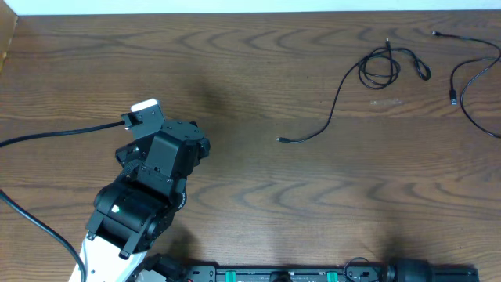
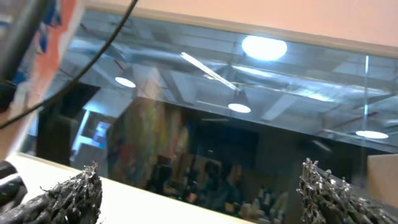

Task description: Untangle cables

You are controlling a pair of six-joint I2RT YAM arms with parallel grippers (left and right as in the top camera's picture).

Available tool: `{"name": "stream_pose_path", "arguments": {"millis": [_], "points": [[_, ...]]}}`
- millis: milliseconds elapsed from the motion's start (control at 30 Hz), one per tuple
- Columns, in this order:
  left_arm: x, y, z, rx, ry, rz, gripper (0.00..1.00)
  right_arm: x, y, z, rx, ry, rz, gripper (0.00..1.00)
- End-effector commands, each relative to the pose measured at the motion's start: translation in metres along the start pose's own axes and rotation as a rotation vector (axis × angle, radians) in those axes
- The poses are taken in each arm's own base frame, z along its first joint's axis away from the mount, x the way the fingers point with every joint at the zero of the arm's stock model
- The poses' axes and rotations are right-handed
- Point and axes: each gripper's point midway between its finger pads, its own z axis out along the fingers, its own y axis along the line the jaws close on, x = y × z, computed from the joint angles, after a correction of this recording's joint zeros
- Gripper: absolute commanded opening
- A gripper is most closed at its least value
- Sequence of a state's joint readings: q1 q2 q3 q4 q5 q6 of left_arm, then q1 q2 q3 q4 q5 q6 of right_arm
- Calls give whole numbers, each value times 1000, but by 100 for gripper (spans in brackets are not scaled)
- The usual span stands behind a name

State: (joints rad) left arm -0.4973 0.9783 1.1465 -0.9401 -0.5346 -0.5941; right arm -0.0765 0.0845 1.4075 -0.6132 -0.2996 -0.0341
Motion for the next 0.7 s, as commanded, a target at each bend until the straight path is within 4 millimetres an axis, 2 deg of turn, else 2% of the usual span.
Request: {"name": "stream_pose_path", "arguments": {"millis": [0,133,333,433,567,667], "points": [[-2,6,1,-30,-12,14,98,-8,1,-16,-21,-39,2,99],[-2,6,1,-30,-12,14,98,-22,4,-36,-34,-95,-24,99],[-2,6,1,-30,-12,14,98,-42,4,-44,-42,-158,-33,99],[-2,6,1,-30,-12,14,98,-49,9,-44,-77,-196,-44,99],[-2,6,1,-30,-12,14,98,-68,8,-39,-73,-311,-81,99],[-2,6,1,-30,-12,14,98,-65,6,-30,-69,-338,-91,99]]}}
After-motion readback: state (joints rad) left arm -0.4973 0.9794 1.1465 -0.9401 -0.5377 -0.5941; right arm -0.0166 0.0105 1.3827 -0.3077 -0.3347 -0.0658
